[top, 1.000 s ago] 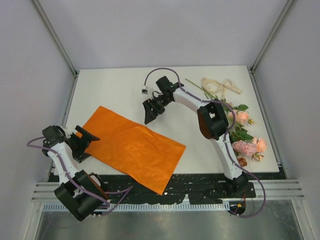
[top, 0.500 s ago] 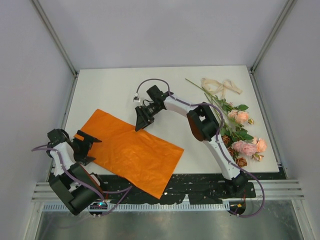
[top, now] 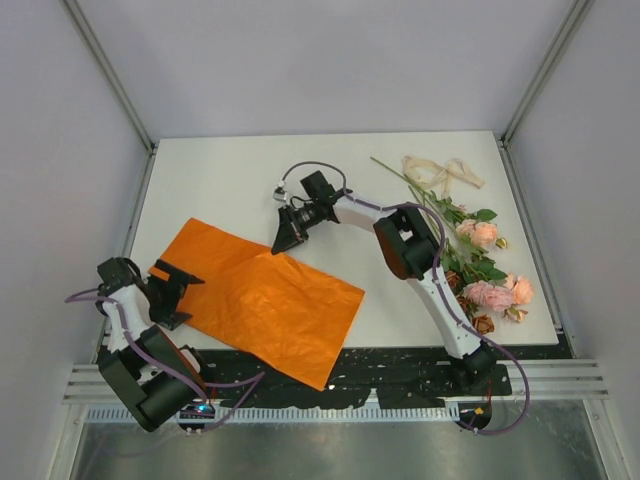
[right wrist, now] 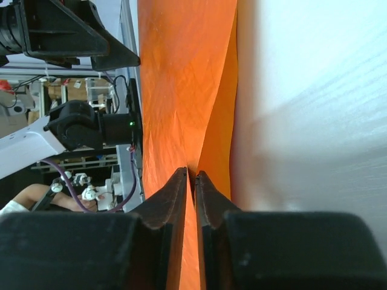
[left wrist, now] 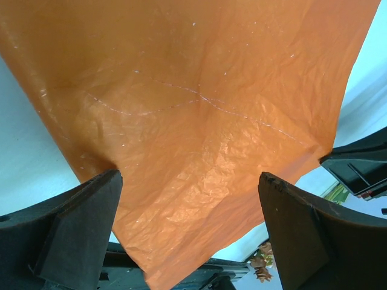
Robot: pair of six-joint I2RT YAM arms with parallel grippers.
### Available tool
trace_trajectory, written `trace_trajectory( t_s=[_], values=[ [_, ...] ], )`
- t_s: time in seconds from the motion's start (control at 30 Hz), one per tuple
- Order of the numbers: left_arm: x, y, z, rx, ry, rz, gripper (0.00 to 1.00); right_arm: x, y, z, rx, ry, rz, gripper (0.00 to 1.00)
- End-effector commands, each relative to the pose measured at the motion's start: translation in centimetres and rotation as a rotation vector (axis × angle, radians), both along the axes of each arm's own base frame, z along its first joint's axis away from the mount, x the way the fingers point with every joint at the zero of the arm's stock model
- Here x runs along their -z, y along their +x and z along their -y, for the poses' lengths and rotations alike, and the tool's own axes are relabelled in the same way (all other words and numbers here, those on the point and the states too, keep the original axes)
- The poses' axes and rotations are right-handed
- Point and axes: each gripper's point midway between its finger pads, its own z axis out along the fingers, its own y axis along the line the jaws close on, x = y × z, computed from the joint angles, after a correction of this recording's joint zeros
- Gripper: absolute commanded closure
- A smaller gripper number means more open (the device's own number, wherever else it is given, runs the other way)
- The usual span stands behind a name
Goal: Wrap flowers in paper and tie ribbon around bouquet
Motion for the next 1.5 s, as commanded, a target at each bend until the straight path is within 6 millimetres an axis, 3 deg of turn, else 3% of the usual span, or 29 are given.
trace_trajectory(
  t_s=[0.0,0.1,0.17,0.23,0.27,0.3,0.37,0.5,0.53,0.57,0.6,0.63,0.8,0.83,0.87,0.93,0.97,1.0,1.03,1.07,1.1,1.23,1.33,1.43,1.47],
  values=[
    [-0.4,0.7,-0.2,0.003,0.027,0.045,0.00,-3.9,-0.7,-0.9,-0.013,0.110,-0.031,0.78],
    [-0.4,0.7,-0.2,0.007,0.027,0.048,0.00,-2.9,-1.5,-1.1,-0.021,0.096,-0.065,0.64],
    [-0.5,0.7,-0.2,0.007,0.028,0.050,0.00,-2.2,-2.1,-1.3,-0.032,0.087,-0.086,0.63],
    [-0.6,0.7,-0.2,0.009,0.031,0.053,0.00,-1.7,-2.5,-1.5,-0.038,0.080,-0.096,0.73],
    [-0.5,0.7,-0.2,0.009,0.030,0.052,0.00,-1.6,-2.3,-1.5,-0.037,0.083,-0.091,0.89],
    [-0.7,0.8,-0.2,0.010,0.033,0.060,0.00,-1.7,-2.2,-1.5,-0.033,0.083,-0.087,0.95],
    [-1.1,1.2,0.2,0.022,0.015,0.091,0.00,-2.8,-0.9,-1.1,-0.002,0.092,-0.062,0.95],
    [-3.5,3.2,1.6,0.109,0.003,0.212,0.00,-7.6,4.4,1.9,0.117,0.140,0.045,0.95],
    [-4.4,3.9,2.0,0.145,0.006,0.248,0.00,-10.0,5.1,2.4,0.130,0.167,0.100,0.95],
    [-5.7,4.8,2.4,0.180,0.013,0.298,0.00,-10.7,6.3,3.8,0.166,0.154,0.106,0.95],
    [-6.9,5.6,2.8,0.213,0.019,0.340,0.00,-13.2,7.1,4.5,0.174,0.178,0.181,0.95],
    [-7.9,6.2,3.3,0.240,0.021,0.375,0.00,-14.1,7.5,5.6,0.192,0.163,0.184,0.95],
    [-13.2,9.8,5.3,0.346,0.045,0.573,0.00,-21.0,8.4,8.6,0.200,0.154,0.477,0.95],
    [-14.2,10.5,5.6,0.361,0.049,0.608,0.00,-20.4,7.4,9.5,0.155,0.087,0.547,0.95],
    [-15.0,11.1,6.1,0.376,0.041,0.637,0.00,-22.0,8.5,10.1,0.182,0.026,0.679,0.95],
    [-16.6,12.2,6.9,0.395,0.025,0.696,0.00,-21.4,6.2,10.5,0.094,-0.128,0.816,0.95],
    [-17.0,12.7,7.3,0.400,0.009,0.714,0.00,-22.2,5.7,10.7,0.059,-0.148,0.915,0.95],
    [-17.5,13.2,7.4,0.395,-0.004,0.736,0.00,-21.2,4.8,10.1,0.029,-0.216,0.958,0.95],
    [-17.7,13.6,7.6,0.385,-0.022,0.744,0.00,-21.9,3.8,9.9,-0.005,-0.221,1.027,0.94],
    [-17.7,14.0,7.5,0.372,-0.032,0.751,0.00,-20.5,3.0,9.3,-0.036,-0.272,1.055,0.95],
    [-17.5,14.2,7.5,0.355,-0.051,0.746,0.00,-20.6,2.0,8.7,-0.060,-0.278,1.088,0.95],
    [-16.2,14.7,6.5,0.296,-0.074,0.722,0.01,-15.4,0.2,6.2,-0.101,-0.439,1.137,0.95],
    [-14.7,14.4,4.1,0.215,-0.064,0.665,0.01,-12.2,-0.9,3.6,-0.105,-0.476,1.117,0.95],
    [-13.1,13.6,1.2,0.134,-0.055,0.600,0.01,-7.9,-1.7,2.4,-0.093,-0.518,1.038,0.95],
    [-12.6,13.2,0.6,0.130,-0.047,0.577,0.02,-7.4,-1.9,1.7,-0.088,-0.496,1.028,0.95]
  ],
)
